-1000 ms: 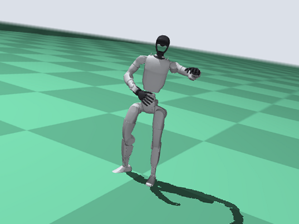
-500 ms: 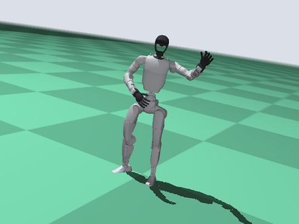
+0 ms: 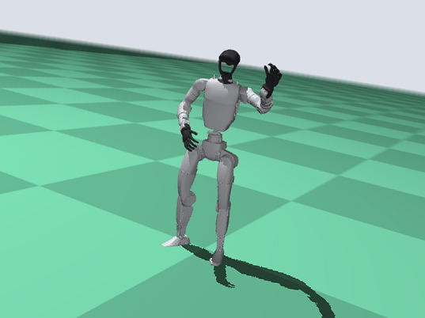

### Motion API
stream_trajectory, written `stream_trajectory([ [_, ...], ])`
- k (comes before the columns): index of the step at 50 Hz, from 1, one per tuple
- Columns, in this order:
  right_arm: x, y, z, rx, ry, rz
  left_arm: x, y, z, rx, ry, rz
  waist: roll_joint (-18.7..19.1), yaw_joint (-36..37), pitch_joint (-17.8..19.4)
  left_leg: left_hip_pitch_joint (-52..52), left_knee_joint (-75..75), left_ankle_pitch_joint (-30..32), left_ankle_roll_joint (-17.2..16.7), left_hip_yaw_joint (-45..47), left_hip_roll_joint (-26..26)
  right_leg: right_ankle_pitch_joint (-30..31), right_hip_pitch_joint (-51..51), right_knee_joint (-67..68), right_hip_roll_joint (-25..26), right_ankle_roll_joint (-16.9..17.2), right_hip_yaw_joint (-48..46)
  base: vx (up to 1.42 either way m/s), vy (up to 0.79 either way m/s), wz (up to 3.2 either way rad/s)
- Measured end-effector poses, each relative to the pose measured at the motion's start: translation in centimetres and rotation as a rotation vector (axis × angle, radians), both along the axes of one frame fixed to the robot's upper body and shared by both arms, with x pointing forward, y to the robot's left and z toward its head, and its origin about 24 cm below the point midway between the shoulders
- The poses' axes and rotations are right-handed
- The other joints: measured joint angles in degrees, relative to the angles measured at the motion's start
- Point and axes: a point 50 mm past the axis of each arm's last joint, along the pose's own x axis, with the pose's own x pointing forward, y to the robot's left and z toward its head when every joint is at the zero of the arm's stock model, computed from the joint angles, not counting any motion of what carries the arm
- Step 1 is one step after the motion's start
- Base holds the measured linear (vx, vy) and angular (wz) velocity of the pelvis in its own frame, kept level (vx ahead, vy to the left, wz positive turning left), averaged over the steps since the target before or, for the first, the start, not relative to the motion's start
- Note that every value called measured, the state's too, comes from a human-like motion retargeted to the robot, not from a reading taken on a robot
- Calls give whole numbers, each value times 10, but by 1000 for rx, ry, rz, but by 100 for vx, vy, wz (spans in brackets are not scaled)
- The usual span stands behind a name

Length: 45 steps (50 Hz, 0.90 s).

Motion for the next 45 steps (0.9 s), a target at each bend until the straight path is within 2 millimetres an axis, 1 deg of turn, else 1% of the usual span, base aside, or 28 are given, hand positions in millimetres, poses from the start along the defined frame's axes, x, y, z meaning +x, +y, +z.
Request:
stream_trajectory([
  [3, -4, 1, -3, -3, 30, 62, 15, -10, -31, 211, 313, -101, 0, -6, -4, -3, 10, -5, 1, 3, 1, -1, -1, 2, -1, 3, 2, 0, 0, 0],
  [5, -6, 0, -4, -12, 47, 89, 23, -19, -59, 327, 533, -176, 3, -9, -4, -1, 8, -5, 1, 4, 2, 0, 1, 0, 1, 4, 3, 0, 0, 0],
  [9, -5, -1, -4, -29, 53, 118, 32, -35, -133, 539, 947, -255, 8, -19, -4, 0, 11, -7, 1, 6, 2, 0, 2, 1, 0, 6, 5, 0, 0, 0],
  [11, -4, -2, -2, -36, 42, 118, 33, -40, -173, 583, 1095, -284, 10, -24, -2, 1, 12, -8, 1, 7, 2, 0, 1, 3, 0, 6, 7, 0, 0, 0],
  [12, -2, -2, -1, -37, 35, 111, 32, -43, -193, 576, 1148, -302, 10, -25, 0, 2, 13, -8, 0, 9, 2, 0, 1, 3, 0, 6, 8, 0, 0, 0],
  [14, 1, -2, 0, -27, 20, 83, 27, -47, -232, 484, 1207, -353, 11, -28, 5, 4, 13, -8, 0, 12, 2, 0, 0, 4, 0, 6, 12, 0, 0, 0],
  [17, 6, -1, 3, 10, 7, 15, 15, -61, -285, 232, 1221, -459, 12, -30, 14, 7, 11, -9, -1, 20, 2, 1, -2, 4, 1, 6, 20, -3, 0, -23],
  [20, 13, 5, 7, 68, 0, -52, -2, -88, -324, -4, 1195, -567, 10, -31, 22, 10, 10, -9, 0, 30, 3, 4, -5, 3, 3, 7, 31, -3, -1, -30],
  [22, 17, 14, 10, 123, 5, -80, -13, -110, -342, -98, 1189, -634, 7, -31, 24, 10, 10, -10, 2, 38, 4, 7, -9, 0, 6, 9, 38, -3, -1, -34],
  [25, 24, 31, 15, 239, 39, -111, -26, -145, -359, -200, 1189, -736, 4, -32, 28, 10, 9, -11, 4, 49, 6, 11, -15, -3, 9, 12, 49, -3, -2, -35],
  [27, 28, 43, 20, 338, 80, -137, -32, -167, -363, -248, 1191, -808, 2, -34, 29, 10, 9, -12, 6, 57, 7, 15, -18, -6, 13, 14, 56, -3, -3, -35],
  [30, 33, 57, 27, 476, 134, -192, -38, -194, -363, -287, 1182, -903, 1, -35, 30, 9, 8, -11, 6, 69, 13, 20, -25, -12, 22, 15, 67, -4, -6, -38],
  [32, 35, 62, 32, 542, 144, -243, -40, -207, -359, -288, 1157, -944, 2, -37, 29, 8, 7, -10, 5, 77, 18, 24, -29, -17, 30, 15, 73, -3, -8, -39],
  [35, 37, 62, 40, 607, 127, -324, -42, -222, -349, -272, 1102, -988, 3, -39, 29, 8, 5, -9, 3, 90, 26, 30, -35, -22, 42, 15, 83, -3, -9, -40],
  [38, 38, 55, 47, 642, 86, -383, -43, -233, -341, -261, 1054, -1025, 5, -43, 29, 9, 4, -8, 0, 103, 34, 35, -41, -27, 53, 15, 94, -2, -9, -40],
  [45, 37, 36, 57, 645, 7, -400, -42, -247, -335, -261, 1027, -1100, 14, -61, 35, 16, 5, -8, -3, 134, 45, 45, -49, -34, 72, 15, 126, -1, -7, -41],
])
